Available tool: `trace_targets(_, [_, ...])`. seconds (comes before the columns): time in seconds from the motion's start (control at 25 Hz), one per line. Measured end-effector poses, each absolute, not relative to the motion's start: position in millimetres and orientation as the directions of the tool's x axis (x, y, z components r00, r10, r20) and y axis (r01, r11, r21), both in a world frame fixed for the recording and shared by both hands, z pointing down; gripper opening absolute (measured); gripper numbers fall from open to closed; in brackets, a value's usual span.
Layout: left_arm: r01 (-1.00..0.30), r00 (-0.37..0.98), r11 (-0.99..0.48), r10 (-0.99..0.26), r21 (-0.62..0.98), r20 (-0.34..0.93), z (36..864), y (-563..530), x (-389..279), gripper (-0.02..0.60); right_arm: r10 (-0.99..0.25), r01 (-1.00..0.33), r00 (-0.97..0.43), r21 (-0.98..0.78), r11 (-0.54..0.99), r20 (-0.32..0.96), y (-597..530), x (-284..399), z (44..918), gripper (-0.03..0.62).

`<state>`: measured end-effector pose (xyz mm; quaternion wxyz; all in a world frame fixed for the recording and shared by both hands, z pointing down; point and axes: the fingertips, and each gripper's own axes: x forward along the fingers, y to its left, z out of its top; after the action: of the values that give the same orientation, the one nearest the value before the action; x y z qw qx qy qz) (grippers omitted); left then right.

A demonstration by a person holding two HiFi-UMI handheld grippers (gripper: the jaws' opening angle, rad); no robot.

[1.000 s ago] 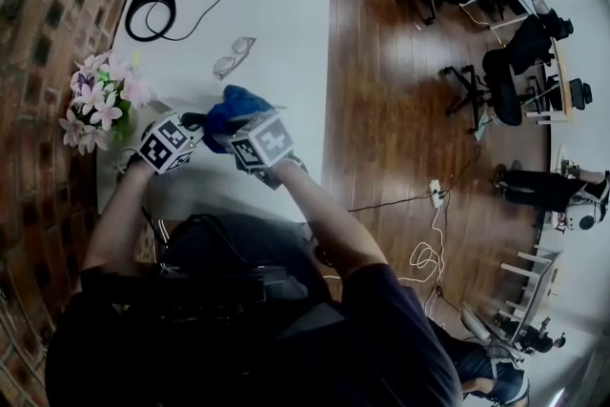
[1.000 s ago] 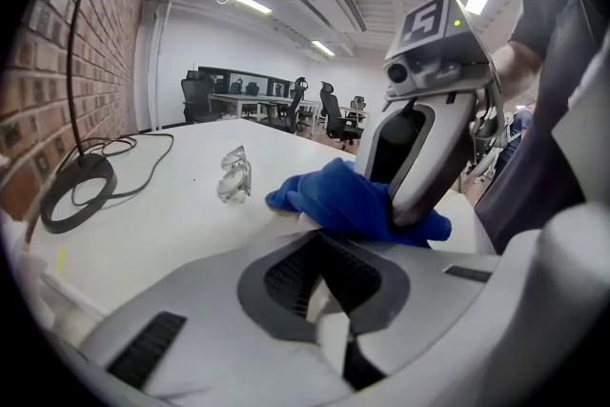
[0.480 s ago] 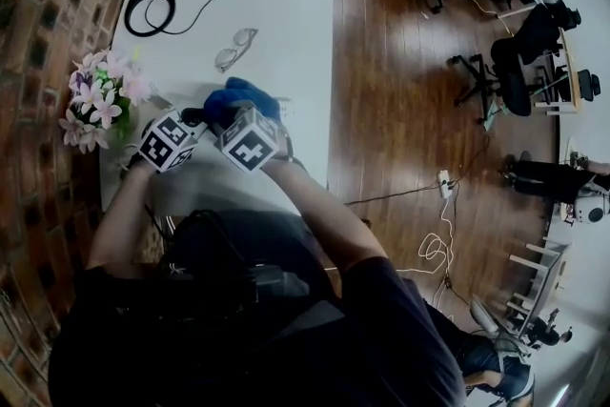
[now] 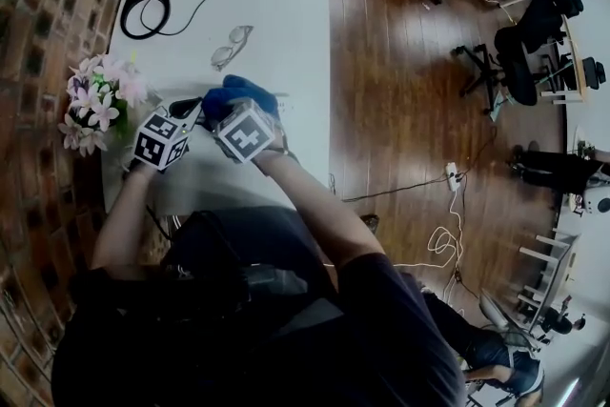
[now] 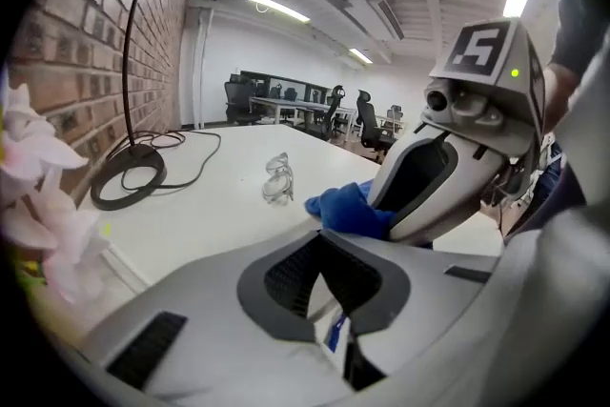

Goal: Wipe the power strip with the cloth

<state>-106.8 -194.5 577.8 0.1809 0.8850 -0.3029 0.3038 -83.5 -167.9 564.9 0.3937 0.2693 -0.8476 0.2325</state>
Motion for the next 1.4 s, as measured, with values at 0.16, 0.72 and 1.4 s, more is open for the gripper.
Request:
trace_targets(0.16, [-0.646,0.616,-0.753,-0.416,0.126,0.669,585,-192,-99,0.003,-0.280,-0.690,-0.557,-0.248,0.680,0.782,-169,-77,565,0.078])
trace_targets(0.72, [-0.608,0.577,-0.792,-0.384,0.065,0.721,596,-175,-82,0.006,-0.351,-0.763,-0.551,-0.286,0.579,0.757,-169,-48,565,0.078])
trace_targets(1.4, [-0.614,0.539,-0.786,-0.353,0.070,0.765,593,-170,-76,0.009,-0.458,-0.839,-0.486,-0.250,0.483,0.745,-171,22,568,0.078])
